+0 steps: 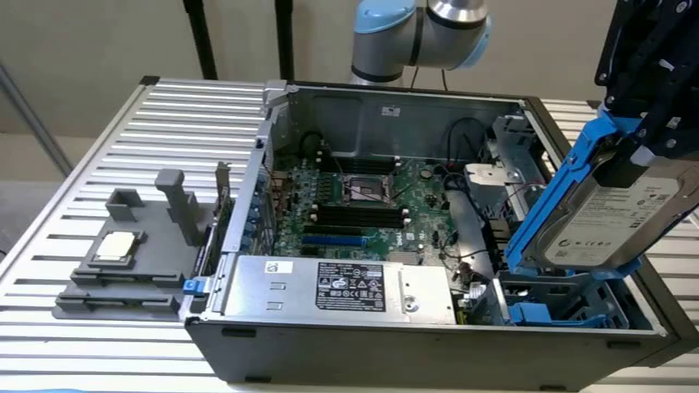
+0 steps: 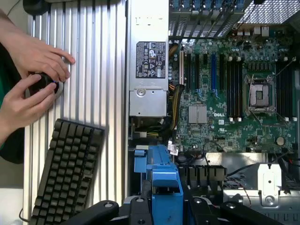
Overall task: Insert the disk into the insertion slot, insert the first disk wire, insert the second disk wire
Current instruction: 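Insert the disk into the insertion slot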
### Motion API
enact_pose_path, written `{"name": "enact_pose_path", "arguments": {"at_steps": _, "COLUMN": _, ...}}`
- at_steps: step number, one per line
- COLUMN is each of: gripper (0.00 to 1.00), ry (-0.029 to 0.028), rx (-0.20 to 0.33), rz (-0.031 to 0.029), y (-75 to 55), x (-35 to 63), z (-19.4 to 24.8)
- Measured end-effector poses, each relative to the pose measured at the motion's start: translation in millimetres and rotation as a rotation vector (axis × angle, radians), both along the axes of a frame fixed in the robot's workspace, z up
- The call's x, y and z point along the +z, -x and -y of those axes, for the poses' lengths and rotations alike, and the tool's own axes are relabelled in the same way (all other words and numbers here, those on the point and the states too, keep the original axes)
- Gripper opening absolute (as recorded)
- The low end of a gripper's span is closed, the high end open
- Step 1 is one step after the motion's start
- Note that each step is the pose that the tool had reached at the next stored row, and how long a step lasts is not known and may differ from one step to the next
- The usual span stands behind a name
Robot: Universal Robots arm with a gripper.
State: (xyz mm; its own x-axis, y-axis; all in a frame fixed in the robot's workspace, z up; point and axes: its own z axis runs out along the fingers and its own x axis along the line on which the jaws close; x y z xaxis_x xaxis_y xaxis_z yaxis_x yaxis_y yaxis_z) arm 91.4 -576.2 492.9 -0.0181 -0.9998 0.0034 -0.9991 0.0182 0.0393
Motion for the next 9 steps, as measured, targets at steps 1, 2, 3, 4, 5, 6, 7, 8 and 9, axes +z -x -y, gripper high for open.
{"name": "enact_pose_path", "arguments": {"at_steps": 1, "gripper": 0.33, "ry": 0.0000, "rx": 0.000, "rz": 0.0000, "y": -0.1, "x": 0.0, "z": 0.0}}
{"name": "enact_pose_path", "arguments": {"at_steps": 2, "gripper": 0.33, "ry": 0.0001, "rx": 0.000, "rz": 0.0000, "y": -0.5, "x": 0.0, "z": 0.0}}
{"name": "enact_pose_path", "arguments": {"at_steps": 3, "gripper": 0.33, "ry": 0.0003, "rx": 0.000, "rz": 0.0000, "y": -1.6, "x": 0.1, "z": 0.0}}
{"name": "enact_pose_path", "arguments": {"at_steps": 4, "gripper": 0.33, "ry": 0.0002, "rx": 0.000, "rz": -0.0002, "y": -4.0, "x": 0.1, "z": 0.0}}
{"name": "enact_pose_path", "arguments": {"at_steps": 5, "gripper": 0.33, "ry": 0.0001, "rx": 0.000, "rz": -0.0005, "y": -6.9, "x": -0.1, "z": 0.1}}
{"name": "enact_pose_path", "arguments": {"at_steps": 6, "gripper": 0.33, "ry": 0.0002, "rx": 0.000, "rz": -0.0007, "y": -9.4, "x": -0.3, "z": 0.0}}
{"name": "enact_pose_path", "arguments": {"at_steps": 7, "gripper": 0.33, "ry": -0.0003, "rx": 0.001, "rz": -0.0008, "y": -11.2, "x": -1.3, "z": 0.1}}
{"name": "enact_pose_path", "arguments": {"at_steps": 8, "gripper": 0.33, "ry": -0.0001, "rx": 0.002, "rz": -0.0008, "y": -11.9, "x": -2.9, "z": 0.2}}
{"name": "enact_pose_path", "arguments": {"at_steps": 9, "gripper": 0.33, "ry": 0.0001, "rx": 0.003, "rz": -0.0009, "y": -12.0, "x": -4.6, "z": 0.5}}
